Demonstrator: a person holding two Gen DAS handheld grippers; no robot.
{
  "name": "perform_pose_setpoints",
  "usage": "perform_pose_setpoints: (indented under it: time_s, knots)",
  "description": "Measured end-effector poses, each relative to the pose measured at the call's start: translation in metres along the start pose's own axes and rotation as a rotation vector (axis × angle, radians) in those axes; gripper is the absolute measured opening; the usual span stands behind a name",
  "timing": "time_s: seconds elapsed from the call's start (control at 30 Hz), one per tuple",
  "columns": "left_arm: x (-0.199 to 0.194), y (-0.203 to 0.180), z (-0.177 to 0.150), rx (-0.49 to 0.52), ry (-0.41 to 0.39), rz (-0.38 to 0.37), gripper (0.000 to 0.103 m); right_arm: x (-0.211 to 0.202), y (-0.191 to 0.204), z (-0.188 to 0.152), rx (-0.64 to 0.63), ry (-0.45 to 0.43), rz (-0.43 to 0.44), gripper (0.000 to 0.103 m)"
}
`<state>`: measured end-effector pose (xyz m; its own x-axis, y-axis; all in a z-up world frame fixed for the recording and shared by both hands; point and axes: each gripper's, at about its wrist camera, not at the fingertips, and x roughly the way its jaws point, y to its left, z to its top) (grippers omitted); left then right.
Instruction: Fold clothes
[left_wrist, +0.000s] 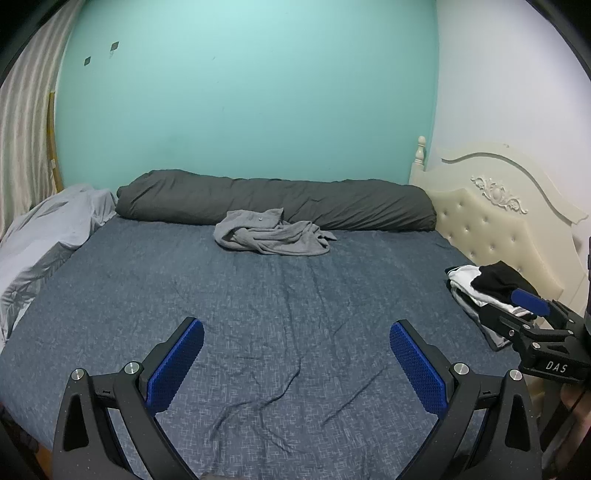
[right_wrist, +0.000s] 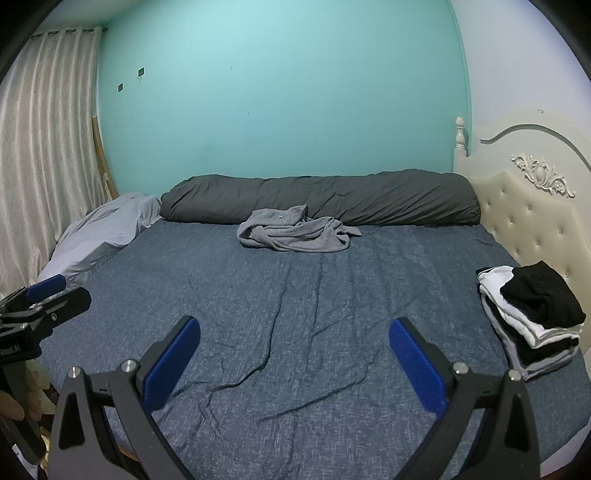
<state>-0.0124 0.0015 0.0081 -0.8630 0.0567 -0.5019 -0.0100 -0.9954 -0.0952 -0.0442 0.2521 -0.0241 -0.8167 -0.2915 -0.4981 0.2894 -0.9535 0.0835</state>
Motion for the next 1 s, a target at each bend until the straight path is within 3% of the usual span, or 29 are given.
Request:
perform_pose_setpoints:
  time_s: [1.0]
  knots:
    - [0.0033,-0.0084,-0.0059,0.009,-0.01,-0.005,0.103,-0.0043,-0.0009,0.0041,0.01,-0.004,0.0,0.103]
